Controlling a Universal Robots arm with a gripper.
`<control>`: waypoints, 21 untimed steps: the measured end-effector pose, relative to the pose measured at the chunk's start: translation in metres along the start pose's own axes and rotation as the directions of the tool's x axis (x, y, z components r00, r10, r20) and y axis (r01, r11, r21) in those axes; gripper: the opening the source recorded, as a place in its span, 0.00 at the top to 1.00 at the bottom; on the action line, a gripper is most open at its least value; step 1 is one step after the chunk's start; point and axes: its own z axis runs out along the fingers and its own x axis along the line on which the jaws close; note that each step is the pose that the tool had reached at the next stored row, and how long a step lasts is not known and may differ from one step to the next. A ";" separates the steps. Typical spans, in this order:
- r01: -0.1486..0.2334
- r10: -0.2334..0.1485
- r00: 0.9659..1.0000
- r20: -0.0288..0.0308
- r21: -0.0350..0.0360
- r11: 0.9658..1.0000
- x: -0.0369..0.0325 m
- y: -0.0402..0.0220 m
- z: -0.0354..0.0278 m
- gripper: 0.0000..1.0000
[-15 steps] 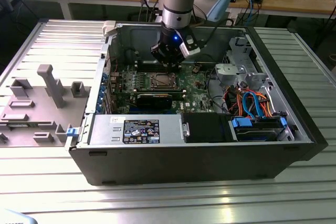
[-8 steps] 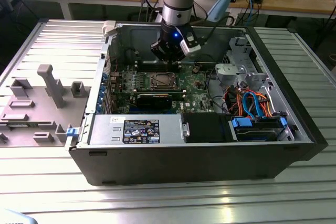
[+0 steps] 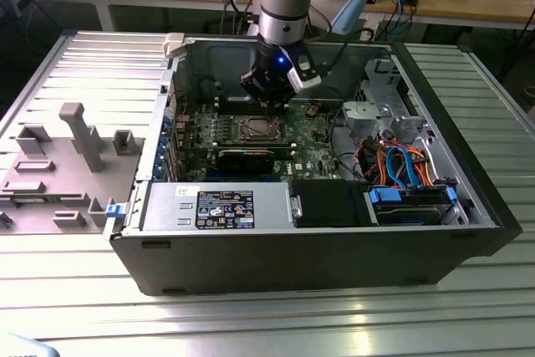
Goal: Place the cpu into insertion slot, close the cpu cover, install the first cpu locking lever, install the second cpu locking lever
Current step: 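Install the first cpu locking lever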
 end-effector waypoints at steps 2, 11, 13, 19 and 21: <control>0.000 0.000 1.000 0.000 0.003 1.000 0.0003 -0.0069 -0.0002 0.89; 0.000 0.000 1.000 0.000 0.010 1.000 0.0012 -0.0230 -0.0063 0.89; 0.000 0.000 1.000 0.000 0.010 1.000 0.0012 -0.0229 -0.0108 0.89; 0.000 0.000 1.000 0.000 0.010 1.000 0.0019 -0.0224 -0.0317 0.89; 0.000 0.000 1.000 0.000 0.010 1.000 0.0020 -0.0222 -0.0372 0.89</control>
